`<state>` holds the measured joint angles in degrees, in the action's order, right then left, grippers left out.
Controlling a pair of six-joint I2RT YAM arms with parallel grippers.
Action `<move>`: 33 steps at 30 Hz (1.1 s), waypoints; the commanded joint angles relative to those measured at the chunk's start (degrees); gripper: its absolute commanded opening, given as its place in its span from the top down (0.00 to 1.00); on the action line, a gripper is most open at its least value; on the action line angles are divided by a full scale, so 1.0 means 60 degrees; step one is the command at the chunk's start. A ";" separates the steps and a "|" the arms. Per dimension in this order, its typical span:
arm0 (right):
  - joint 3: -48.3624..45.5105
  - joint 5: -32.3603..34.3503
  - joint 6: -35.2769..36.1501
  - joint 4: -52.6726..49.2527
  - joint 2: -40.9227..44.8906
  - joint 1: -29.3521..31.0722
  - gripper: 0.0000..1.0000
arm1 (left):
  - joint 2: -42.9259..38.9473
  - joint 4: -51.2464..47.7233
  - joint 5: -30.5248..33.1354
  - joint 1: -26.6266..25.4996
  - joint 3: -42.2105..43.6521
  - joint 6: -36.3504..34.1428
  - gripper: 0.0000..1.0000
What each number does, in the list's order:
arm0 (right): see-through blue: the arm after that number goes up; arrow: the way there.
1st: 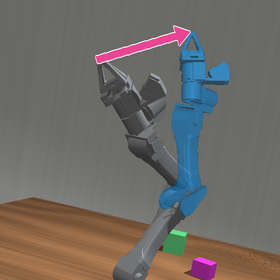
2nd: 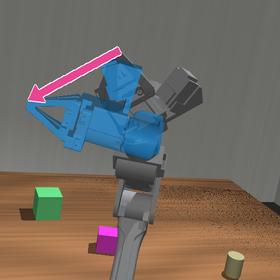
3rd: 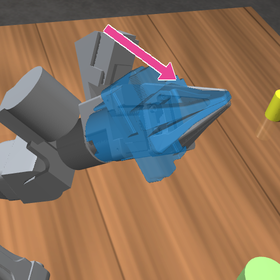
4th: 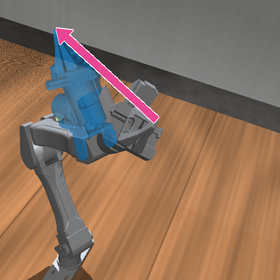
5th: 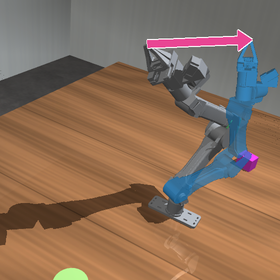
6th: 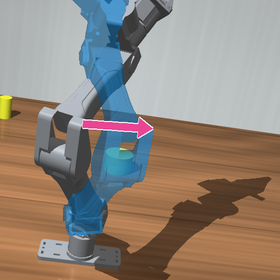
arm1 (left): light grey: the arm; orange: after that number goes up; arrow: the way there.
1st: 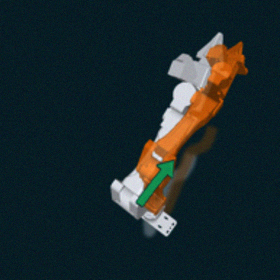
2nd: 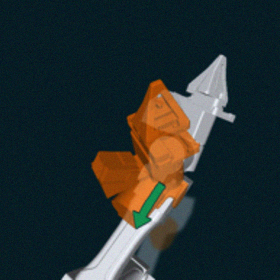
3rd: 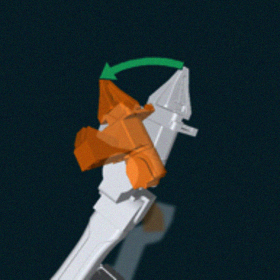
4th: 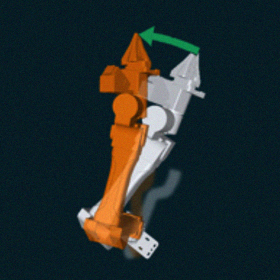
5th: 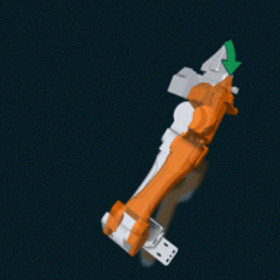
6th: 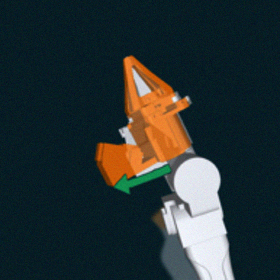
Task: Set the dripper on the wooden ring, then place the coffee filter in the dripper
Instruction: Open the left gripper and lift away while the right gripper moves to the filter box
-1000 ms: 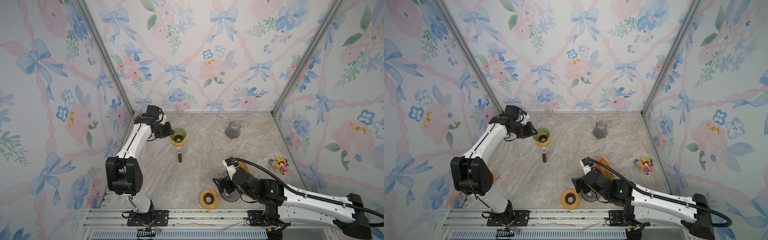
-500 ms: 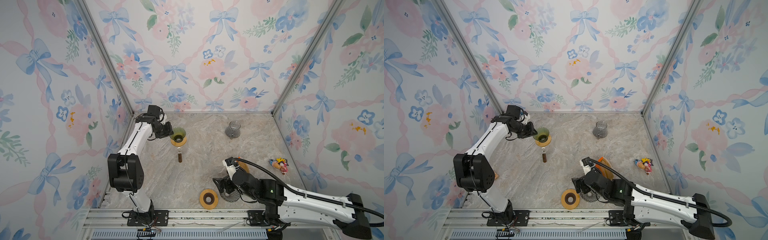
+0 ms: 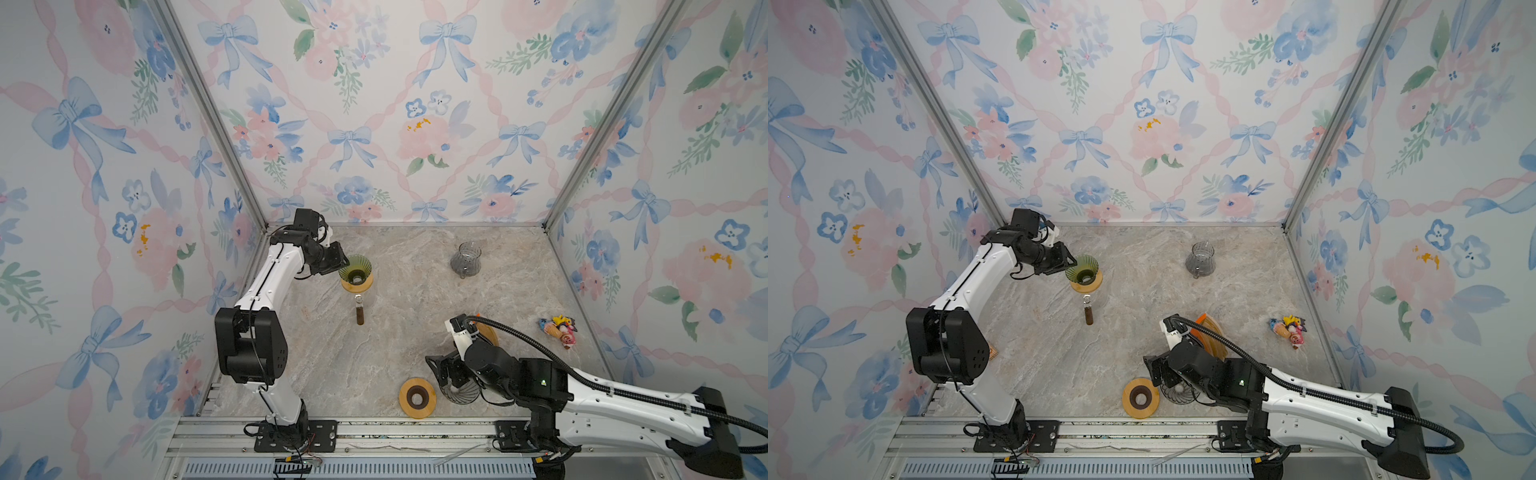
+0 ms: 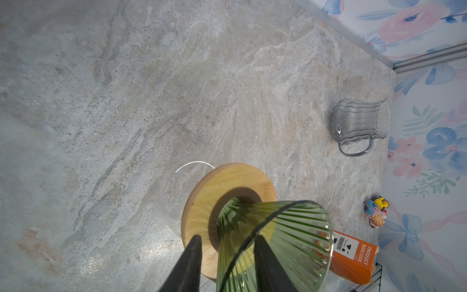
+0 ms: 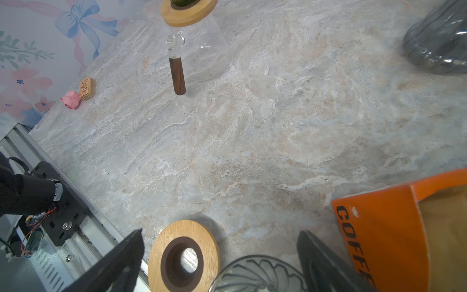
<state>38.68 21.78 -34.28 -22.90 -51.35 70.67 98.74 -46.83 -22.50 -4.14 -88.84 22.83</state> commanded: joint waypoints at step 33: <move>0.1735 0.1463 0.0264 -0.1489 0.0313 -0.0742 0.03 | -0.4830 0.4282 -0.1293 -0.2802 0.2955 -0.0362 0.02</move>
<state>46.61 28.38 -33.80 -28.45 -51.00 67.59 68.31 -28.49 -27.64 -19.33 -70.85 20.05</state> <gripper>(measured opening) 0.968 0.982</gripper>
